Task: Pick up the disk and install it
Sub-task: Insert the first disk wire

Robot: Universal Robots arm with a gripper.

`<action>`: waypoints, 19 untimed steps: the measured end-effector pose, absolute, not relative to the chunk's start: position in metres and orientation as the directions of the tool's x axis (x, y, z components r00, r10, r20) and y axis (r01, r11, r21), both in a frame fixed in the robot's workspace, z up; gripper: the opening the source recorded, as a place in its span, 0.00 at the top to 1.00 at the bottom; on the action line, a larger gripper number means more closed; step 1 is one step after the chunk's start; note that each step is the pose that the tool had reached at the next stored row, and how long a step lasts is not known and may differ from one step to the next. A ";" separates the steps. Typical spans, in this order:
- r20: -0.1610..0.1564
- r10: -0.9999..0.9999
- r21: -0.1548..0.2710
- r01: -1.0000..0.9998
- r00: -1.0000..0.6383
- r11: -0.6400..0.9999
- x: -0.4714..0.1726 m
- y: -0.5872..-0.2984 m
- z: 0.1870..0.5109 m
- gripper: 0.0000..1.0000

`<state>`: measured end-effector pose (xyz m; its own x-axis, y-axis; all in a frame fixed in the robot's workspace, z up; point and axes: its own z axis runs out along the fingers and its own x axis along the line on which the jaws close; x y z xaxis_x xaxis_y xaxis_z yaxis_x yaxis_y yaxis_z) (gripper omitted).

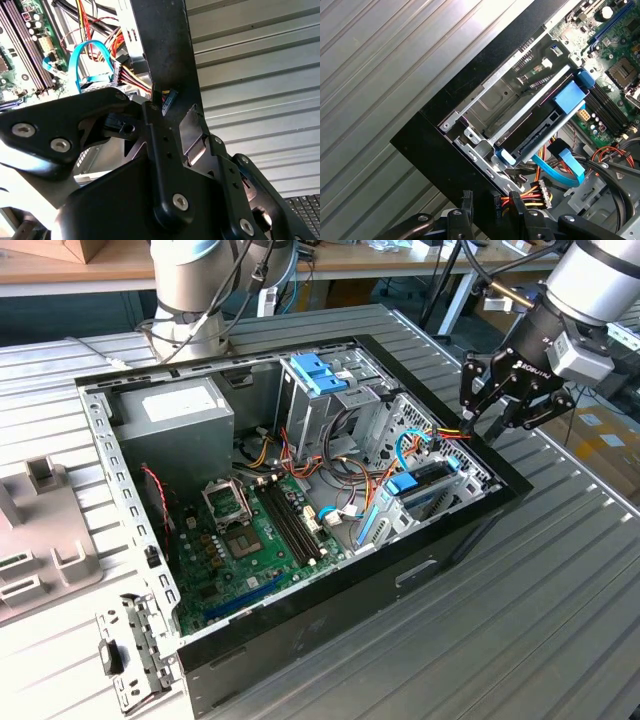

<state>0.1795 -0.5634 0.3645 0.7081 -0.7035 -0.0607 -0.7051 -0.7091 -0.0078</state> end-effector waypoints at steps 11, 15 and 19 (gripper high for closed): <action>-0.061 -0.703 -0.008 -0.705 0.708 -0.709 0.180 -0.563 0.365 0.82; -0.061 -0.703 -0.008 -0.705 0.708 -0.709 0.180 -0.563 0.365 0.82; -0.061 -0.703 -0.008 -0.705 0.708 -0.709 0.180 -0.563 0.367 0.82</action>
<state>0.1795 -0.5634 0.3666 0.7084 -0.7031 -0.0610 -0.7048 -0.7094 -0.0080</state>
